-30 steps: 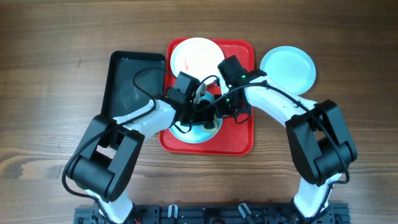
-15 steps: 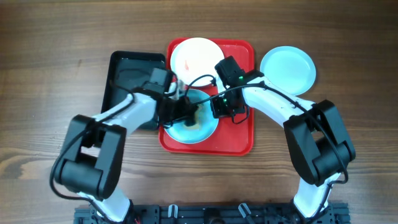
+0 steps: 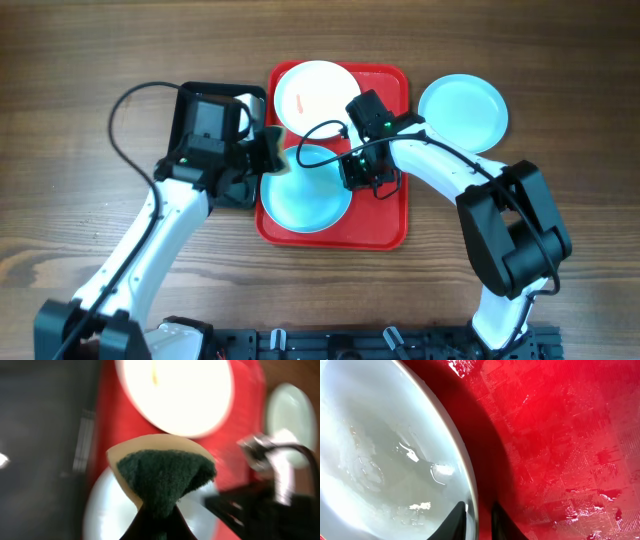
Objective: Clean dirty plates on tray and stack at the side
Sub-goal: 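Move the left gripper with the sponge back out to the left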
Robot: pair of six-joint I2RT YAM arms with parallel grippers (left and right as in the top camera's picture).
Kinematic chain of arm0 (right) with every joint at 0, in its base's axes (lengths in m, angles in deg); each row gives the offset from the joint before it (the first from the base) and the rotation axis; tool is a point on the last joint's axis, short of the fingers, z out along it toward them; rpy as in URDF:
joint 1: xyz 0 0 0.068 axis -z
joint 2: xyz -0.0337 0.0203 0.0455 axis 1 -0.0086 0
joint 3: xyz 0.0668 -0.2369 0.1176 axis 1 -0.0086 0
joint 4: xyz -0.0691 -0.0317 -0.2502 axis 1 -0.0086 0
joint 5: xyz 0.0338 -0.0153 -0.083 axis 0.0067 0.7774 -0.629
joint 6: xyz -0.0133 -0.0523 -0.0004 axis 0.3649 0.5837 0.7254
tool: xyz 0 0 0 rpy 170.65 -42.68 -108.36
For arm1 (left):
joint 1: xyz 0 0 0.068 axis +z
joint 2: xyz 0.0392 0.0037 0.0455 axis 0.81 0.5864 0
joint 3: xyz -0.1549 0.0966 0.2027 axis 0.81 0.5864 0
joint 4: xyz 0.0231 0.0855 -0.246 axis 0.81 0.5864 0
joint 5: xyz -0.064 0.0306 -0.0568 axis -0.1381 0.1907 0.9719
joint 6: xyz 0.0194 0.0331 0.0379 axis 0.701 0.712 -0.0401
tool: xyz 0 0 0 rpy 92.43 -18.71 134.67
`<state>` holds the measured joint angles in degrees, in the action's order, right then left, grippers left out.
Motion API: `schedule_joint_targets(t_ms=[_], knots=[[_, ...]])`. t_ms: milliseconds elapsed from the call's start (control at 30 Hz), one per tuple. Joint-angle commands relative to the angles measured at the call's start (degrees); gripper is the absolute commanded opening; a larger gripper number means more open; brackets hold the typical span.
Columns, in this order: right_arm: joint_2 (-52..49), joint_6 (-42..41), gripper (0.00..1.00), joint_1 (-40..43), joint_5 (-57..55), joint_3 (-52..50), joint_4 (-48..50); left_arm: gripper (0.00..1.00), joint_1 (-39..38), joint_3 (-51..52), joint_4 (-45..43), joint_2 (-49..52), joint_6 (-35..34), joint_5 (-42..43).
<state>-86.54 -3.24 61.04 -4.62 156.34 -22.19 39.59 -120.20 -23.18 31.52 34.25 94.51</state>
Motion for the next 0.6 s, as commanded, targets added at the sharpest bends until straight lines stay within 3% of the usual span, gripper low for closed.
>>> schedule_joint_targets(t_ms=[0,567], knots=[[-0.81,0.66,0.20,0.15,0.09,0.96,-0.04,0.04,3.87,0.22,2.95,-2.19,1.36,-17.03],[-2.23,0.07,0.19,0.15,-0.09,0.24,1.97,0.04,21.09,0.22,5.97,-2.19,1.36,-16.79]])
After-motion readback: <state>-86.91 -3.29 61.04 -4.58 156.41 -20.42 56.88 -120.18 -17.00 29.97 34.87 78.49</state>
